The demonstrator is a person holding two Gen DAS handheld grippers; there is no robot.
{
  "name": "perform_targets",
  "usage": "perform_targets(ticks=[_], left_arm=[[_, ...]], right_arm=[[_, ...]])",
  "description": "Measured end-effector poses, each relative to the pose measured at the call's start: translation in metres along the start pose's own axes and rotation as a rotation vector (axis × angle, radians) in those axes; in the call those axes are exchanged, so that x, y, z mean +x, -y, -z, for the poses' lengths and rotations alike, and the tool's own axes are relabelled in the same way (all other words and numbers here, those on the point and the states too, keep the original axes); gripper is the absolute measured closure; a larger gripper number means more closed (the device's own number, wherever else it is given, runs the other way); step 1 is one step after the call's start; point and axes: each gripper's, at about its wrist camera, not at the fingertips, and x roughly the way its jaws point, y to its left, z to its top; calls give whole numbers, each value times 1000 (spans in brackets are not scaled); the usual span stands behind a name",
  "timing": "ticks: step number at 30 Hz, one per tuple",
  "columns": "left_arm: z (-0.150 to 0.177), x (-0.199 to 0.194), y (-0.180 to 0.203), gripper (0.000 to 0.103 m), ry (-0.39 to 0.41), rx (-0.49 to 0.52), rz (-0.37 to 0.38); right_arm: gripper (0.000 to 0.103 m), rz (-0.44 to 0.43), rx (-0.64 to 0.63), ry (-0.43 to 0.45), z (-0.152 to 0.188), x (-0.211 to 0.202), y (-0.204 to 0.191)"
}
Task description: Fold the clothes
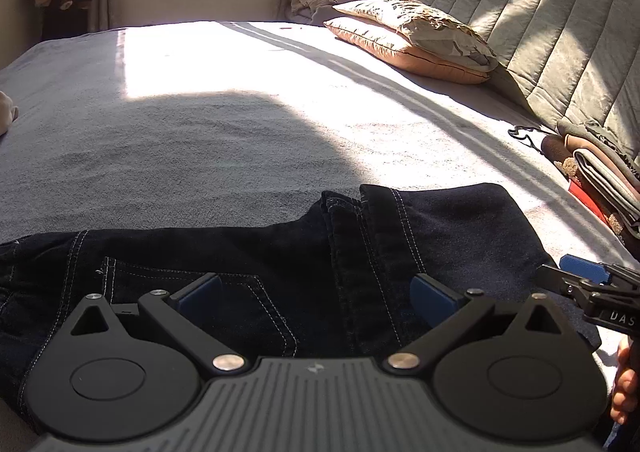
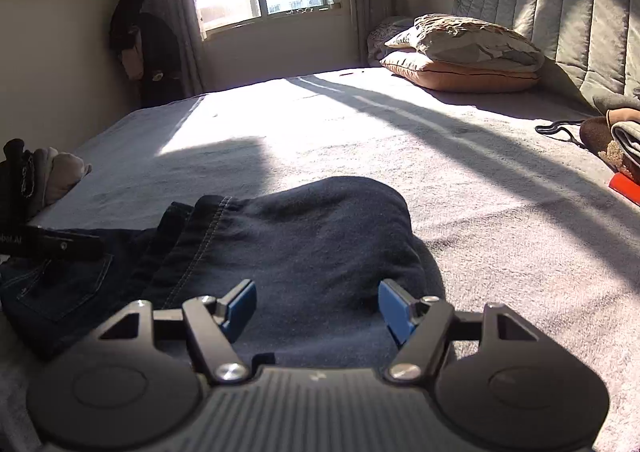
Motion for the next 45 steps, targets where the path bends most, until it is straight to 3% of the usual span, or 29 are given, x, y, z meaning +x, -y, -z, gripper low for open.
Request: perform_targets(ticks=[6, 10, 15, 18, 20, 21, 23, 24, 26, 29, 34, 37, 41, 45], left_arm=[[3, 7, 10, 0, -6, 2, 55], [1, 3, 27, 0, 42, 42, 98], [1, -7, 53, 0, 121, 134, 151], [1, -10, 63, 0, 135, 164, 182], [2, -8, 67, 0, 132, 168, 199], [3, -6, 68, 0, 128, 167, 206], [7, -1, 72, 0, 105, 165, 222], [9, 0, 75, 0, 97, 170, 228], [12, 3, 81, 0, 92, 188, 230], [20, 9, 92, 0, 65, 227, 227], [38, 37, 96, 0, -53, 242, 168], [46, 39, 97, 0, -47, 293, 133], [46, 39, 89, 0, -53, 261, 148], [48, 39, 86, 0, -46, 261, 159]], right_arm=[[32, 4, 60, -108, 5, 13, 20], [31, 6, 98, -183, 9, 23, 33], [46, 13, 145, -122, 5, 11, 44], [65, 45, 161, -22, -2, -5, 52], [96, 20, 152, -13, -5, -9, 51], [101, -2, 148, -48, -4, -5, 50], [101, -25, 115, -149, 5, 10, 43], [101, -6, 51, -158, 8, 13, 34], [100, 24, -15, -152, 9, 15, 23], [100, 21, -7, -152, 10, 16, 25], [100, -6, 9, -144, 8, 13, 32], [100, -19, 27, -124, 6, 11, 36], [98, -13, 6, -73, -4, 11, 32], [98, -5, -35, -91, -21, 34, 26]])
